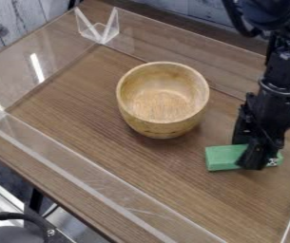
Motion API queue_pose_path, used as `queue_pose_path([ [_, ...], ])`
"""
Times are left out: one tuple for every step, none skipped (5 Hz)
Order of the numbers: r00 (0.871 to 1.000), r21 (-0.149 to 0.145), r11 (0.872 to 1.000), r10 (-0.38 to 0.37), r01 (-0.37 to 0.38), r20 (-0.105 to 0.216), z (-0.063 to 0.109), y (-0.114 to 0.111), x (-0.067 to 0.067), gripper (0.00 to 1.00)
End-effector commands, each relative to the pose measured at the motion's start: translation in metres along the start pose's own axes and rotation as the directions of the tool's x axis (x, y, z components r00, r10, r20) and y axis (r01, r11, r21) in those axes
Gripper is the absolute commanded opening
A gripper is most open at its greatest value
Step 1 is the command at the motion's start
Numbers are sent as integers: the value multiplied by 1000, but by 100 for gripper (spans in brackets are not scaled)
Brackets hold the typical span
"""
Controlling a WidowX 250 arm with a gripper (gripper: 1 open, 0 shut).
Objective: Put the green block in the brown bowl
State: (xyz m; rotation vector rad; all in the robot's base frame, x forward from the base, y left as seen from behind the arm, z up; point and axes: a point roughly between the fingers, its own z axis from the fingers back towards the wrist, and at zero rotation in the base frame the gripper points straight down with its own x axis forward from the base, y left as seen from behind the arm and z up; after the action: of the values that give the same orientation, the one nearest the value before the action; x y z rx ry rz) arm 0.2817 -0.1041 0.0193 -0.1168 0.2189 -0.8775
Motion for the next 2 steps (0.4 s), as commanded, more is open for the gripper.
queue_pose_path([
  [1000, -4, 1000, -4, 4, 20, 4, 0, -3, 0],
  [1000, 2, 1000, 1, -2, 23, 8, -1, -5, 0],
])
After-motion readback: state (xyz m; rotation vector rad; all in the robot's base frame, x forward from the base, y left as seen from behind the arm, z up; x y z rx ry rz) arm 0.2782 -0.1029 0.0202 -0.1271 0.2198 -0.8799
